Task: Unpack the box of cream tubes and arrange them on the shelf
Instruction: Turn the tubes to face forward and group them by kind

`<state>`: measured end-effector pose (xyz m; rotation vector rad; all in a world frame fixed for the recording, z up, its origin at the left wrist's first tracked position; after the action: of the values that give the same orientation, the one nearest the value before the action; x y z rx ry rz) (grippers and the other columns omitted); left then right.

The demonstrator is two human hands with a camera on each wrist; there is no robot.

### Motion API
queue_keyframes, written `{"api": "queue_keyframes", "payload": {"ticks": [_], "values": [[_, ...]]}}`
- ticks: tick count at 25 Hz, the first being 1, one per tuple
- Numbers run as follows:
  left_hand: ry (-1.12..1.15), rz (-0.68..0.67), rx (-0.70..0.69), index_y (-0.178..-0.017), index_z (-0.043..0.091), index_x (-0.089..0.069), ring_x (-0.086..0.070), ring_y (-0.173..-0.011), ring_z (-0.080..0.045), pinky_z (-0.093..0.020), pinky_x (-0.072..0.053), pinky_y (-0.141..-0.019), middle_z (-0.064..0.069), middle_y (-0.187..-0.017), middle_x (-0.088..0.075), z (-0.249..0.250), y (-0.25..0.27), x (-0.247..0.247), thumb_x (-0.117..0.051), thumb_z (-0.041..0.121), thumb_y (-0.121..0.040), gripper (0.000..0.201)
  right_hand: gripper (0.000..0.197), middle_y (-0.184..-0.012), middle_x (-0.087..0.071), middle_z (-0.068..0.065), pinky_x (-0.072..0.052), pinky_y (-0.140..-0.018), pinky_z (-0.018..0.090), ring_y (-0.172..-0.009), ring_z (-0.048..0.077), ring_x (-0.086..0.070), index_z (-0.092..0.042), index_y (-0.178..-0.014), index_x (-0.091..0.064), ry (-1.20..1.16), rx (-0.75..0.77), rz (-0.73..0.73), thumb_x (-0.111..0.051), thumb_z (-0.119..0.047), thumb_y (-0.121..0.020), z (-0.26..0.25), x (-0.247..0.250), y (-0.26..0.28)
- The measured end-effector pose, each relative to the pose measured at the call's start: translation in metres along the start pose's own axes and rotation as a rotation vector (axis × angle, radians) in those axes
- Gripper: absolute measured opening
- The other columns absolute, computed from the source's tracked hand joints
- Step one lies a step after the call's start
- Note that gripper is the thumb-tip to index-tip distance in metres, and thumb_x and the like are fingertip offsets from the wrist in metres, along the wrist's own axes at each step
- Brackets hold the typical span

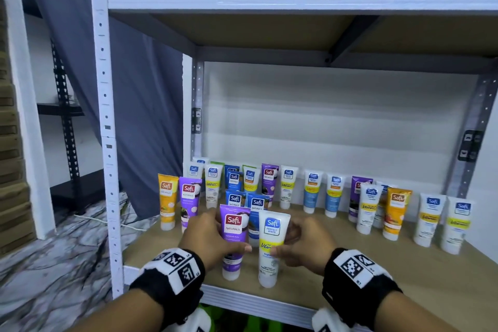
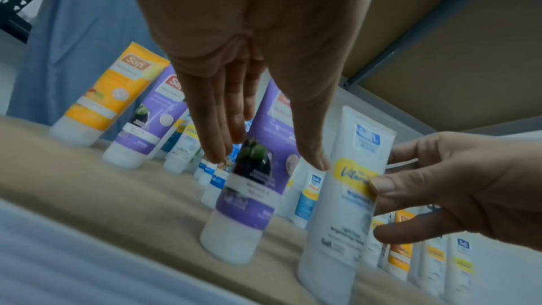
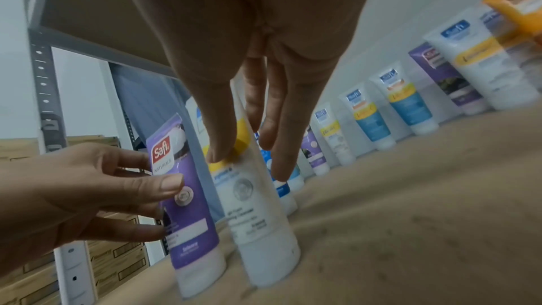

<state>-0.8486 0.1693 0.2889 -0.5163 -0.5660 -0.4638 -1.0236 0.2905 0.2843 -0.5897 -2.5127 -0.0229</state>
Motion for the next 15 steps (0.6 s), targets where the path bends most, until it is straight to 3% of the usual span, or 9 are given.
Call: {"api": "queue_keyframes", "payload": {"ticks": [4, 15], "values": [[-0.027, 0.061, 0.008, -0.092, 0.025, -0.069, -0.067, -0.074, 0.0, -0.027, -0.059, -0.073, 0.012, -0.079, -0.073, -0.012, 0.004, -0.012, -0.09, 0.043, -0.051, 0.049, 0.03, -0.078, -0.075, 0.009, -0.059, -0.067, 0.053, -0.074, 0.029, -0.073, -0.009, -0.084, -0.07, 0.001, 0.009, 0.06, -0.088, -0.014, -0.06, 0.019, -0.009, -0.004], [-0.094, 0.209, 0.095, -0.092, 0.019, -0.072, -0.068, -0.078, -0.007, -0.03, -0.058, -0.075, 0.007, -0.084, -0.073, -0.06, -0.043, 0.011, -0.087, 0.03, -0.06, 0.037, 0.03, -0.083, -0.075, -0.005, -0.059, -0.074, 0.034, -0.076, 0.009, -0.071, -0.018, -0.094, -0.07, 0.051, 0.151, 0.032, -0.085, -0.021, -0.068, 0.015, -0.029, -0.019]]}}
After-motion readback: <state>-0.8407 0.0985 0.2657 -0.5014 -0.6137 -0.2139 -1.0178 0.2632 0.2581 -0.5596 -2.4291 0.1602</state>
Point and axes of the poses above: each hand's wrist, its own y-axis away from the middle knuckle, its own x-axis out of the back of the hand, z = x × y, the point moved 8 cm from there along -y, towards the middle knuckle
